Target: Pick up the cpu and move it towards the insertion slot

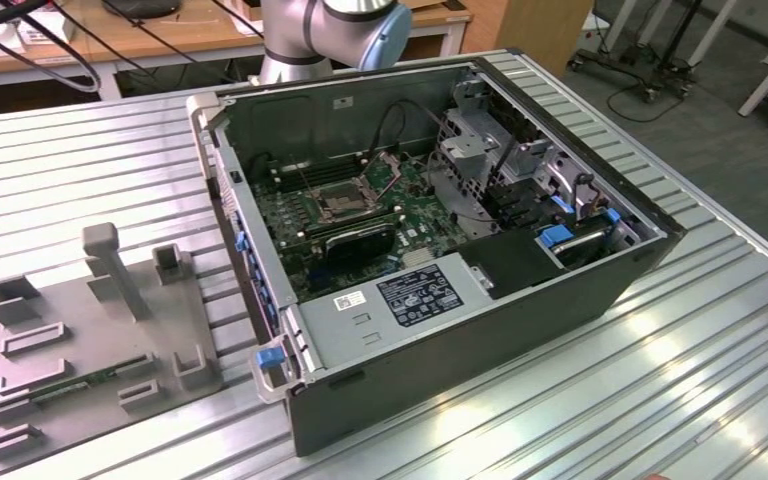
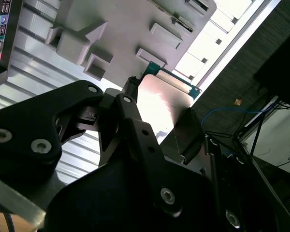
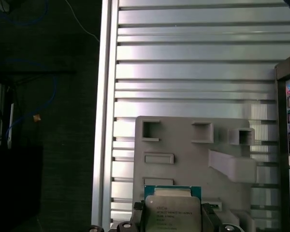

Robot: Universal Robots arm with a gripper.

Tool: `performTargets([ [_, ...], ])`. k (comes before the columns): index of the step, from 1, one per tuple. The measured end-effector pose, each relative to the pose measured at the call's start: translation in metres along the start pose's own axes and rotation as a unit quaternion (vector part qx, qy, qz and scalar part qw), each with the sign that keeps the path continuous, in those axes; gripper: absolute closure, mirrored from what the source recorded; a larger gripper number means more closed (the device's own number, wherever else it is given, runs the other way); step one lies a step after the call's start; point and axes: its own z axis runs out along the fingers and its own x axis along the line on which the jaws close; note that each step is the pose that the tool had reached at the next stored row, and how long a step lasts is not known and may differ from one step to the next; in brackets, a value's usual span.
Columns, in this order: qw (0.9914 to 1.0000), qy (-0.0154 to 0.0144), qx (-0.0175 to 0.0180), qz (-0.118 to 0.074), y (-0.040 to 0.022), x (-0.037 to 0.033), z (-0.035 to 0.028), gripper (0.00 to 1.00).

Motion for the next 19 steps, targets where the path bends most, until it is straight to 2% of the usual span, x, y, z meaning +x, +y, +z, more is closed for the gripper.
performTargets([
  [11,1.0,-0.0001,0.0,0.002,-0.0004,-0.0191,0.0,0.46],
  [16,1.0,-0.0002,0.0,0.003,-0.0005,-0.0254,0.0,0.46],
  [19,1.0,-0.0002,0.0,0.003,-0.0005,-0.0265,0.0001,0.46],
])
